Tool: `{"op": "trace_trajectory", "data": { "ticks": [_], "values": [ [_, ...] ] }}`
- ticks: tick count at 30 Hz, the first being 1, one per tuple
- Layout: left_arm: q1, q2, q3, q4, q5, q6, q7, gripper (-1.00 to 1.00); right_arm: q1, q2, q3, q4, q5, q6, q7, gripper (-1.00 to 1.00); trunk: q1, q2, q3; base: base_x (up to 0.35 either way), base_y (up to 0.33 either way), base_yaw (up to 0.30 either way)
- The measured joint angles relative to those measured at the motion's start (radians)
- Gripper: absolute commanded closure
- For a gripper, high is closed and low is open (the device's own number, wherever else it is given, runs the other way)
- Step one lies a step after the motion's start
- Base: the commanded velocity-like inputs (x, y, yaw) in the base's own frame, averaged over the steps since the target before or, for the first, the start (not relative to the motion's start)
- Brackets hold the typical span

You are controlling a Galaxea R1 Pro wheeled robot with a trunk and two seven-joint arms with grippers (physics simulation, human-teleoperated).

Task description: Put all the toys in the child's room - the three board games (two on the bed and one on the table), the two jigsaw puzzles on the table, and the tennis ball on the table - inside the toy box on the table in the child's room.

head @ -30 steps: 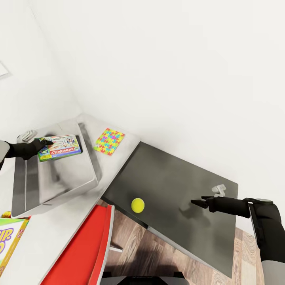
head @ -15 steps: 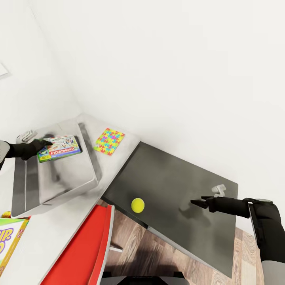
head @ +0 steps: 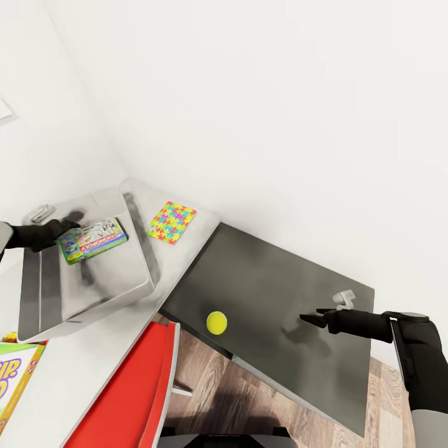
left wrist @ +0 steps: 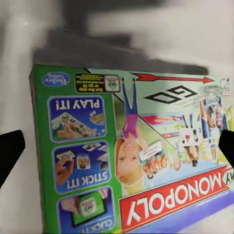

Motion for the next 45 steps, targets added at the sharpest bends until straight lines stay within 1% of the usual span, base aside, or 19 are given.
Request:
{"op": "trace_trajectory", "data": {
  "ticks": [11,27,32,36,37,39,40,42,43,45],
  "values": [
    [0.0,0.014,0.0,-0.01,0.003,0.009,-0.007,-1.0,0.0,0.0,0.0,0.0,0.0,0.0,0.0,-1.0,0.0,0.0,0.0,0.0,0.0,0.0],
    [0.0,0.013,0.001,-0.018,0.014,0.024,-0.017,-1.0,0.0,0.0,0.001,0.0,0.0,0.0,0.0,-1.0,0.0,0.0,0.0,0.0,0.0,0.0],
    [0.001,0.013,0.006,-0.036,0.018,0.044,-0.019,-1.0,0.0,0.0,0.001,0.0,0.0,0.0,-0.001,-1.0,0.0,0.0,0.0,0.0,0.0,0.0],
    [0.005,0.011,0.011,-0.083,0.025,0.084,-0.022,-1.0,-0.001,0.001,0.001,0.007,0.003,-0.001,-0.007,-1.0,0.0,0.0,0.0,0.0,0.0,0.0],
    [0.005,0.01,0.011,-0.084,0.024,0.084,-0.022,-1.0,-0.001,0.001,0.001,0.007,0.003,-0.001,-0.007,-1.0,0.0,0.0,0.0,0.0,0.0,0.0],
    [0.011,0.006,0.013,-0.124,0.038,0.12,-0.024,-1.0,-0.001,0.001,0.001,0.015,0.004,-0.003,-0.013,-1.0,0.0,0.0,0.0,0.0,0.0,0.0],
    [0.011,0.006,0.013,-0.125,0.038,0.121,-0.024,-1.0,-0.001,0.001,0.001,0.015,0.004,-0.003,-0.013,-1.0,0.0,0.0,0.0,0.0,0.0,0.0],
    [0.021,0.001,0.014,-0.16,0.065,0.153,-0.028,-1.0,-0.001,0.001,0.0,0.024,0.002,-0.004,-0.021,-1.0,0.0,0.0,0.0,0.0,0.0,0.0],
    [0.021,0.001,0.014,-0.161,0.064,0.153,-0.028,-1.0,-0.001,0.001,0.0,0.024,0.002,-0.004,-0.021,-1.0,0.0,0.0,0.0,0.0,0.0,0.0],
    [0.03,-0.003,0.014,-0.189,0.099,0.175,-0.032,-1.0,-0.001,0.001,-0.001,0.03,0.003,-0.009,-0.027,-1.0,0.0,0.0,0.0,0.0,0.0,0.0]
  ]
}}
